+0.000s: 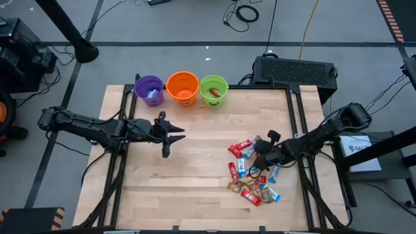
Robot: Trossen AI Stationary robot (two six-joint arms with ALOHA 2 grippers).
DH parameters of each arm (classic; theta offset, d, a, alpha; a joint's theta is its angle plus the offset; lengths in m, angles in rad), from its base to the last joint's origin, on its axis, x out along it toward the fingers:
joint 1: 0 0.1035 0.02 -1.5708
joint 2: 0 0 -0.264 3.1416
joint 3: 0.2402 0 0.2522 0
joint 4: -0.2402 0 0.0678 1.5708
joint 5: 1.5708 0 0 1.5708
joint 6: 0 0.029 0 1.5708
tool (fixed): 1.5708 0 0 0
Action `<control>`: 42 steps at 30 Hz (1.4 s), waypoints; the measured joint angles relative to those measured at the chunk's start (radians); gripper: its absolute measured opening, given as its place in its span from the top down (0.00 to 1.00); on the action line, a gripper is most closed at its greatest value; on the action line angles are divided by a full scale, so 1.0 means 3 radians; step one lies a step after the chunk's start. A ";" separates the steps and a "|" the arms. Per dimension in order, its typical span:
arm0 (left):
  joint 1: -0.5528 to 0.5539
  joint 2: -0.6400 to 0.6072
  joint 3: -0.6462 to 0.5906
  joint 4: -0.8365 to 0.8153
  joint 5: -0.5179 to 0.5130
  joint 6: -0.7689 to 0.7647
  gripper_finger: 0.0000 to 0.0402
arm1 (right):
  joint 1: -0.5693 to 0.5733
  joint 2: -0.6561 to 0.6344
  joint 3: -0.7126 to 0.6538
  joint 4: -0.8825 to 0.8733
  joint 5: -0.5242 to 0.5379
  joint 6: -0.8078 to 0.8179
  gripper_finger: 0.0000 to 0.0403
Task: Sort candy by brand, put in halloween buckets
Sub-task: Put the violet candy into the orange bucket
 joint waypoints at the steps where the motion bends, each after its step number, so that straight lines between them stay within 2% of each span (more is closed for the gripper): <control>1: 0.0000 0.0000 0.0000 0.0000 -0.0002 0.0014 0.70 | -0.0004 0.0000 0.0051 -0.0020 -0.0001 -0.0038 0.99; 6: 0.0000 0.0000 0.0000 0.0000 -0.0004 0.0024 0.70 | -0.0006 -0.0143 0.0421 -0.0211 0.0043 -0.0255 1.00; 9: 0.0000 0.0000 0.0001 0.0003 -0.0004 0.0025 0.70 | -0.0006 -0.0346 0.0611 -0.0096 0.0188 -0.0573 1.00; 12: 0.0000 0.0000 0.0001 0.0019 -0.0004 0.0040 0.70 | -0.0006 -0.0619 0.0657 0.0318 0.0286 -0.1054 1.00; 17: 0.0000 0.0000 0.0004 0.0078 -0.0004 0.0040 0.70 | -0.0032 -0.1064 0.0598 0.1369 0.0267 -0.2028 1.00; 21: 0.0000 0.0000 0.0004 0.0082 -0.0003 0.0039 0.70 | -0.0090 -0.1291 0.0526 0.2221 -0.0176 -0.2537 1.00; 25: -0.0004 0.0001 0.0004 0.0181 -0.0003 0.0039 0.70 | -0.0111 -0.1329 0.0356 0.3063 -0.0680 -0.2721 1.00; 32: -0.0025 0.0139 0.0004 0.0508 0.0036 0.0023 0.70 | -0.0124 -0.1254 0.0266 0.3920 -0.0892 -0.2708 1.00; 38: -0.0032 0.0539 0.0004 0.0896 0.0040 0.0077 0.70 | -0.0122 -0.1198 0.0266 0.4289 -0.1015 -0.2848 1.00; 42: -0.0032 0.0790 0.0004 0.1162 0.0041 0.0136 0.70 | -0.0119 -0.1102 0.0266 0.4664 -0.1321 -0.2948 1.00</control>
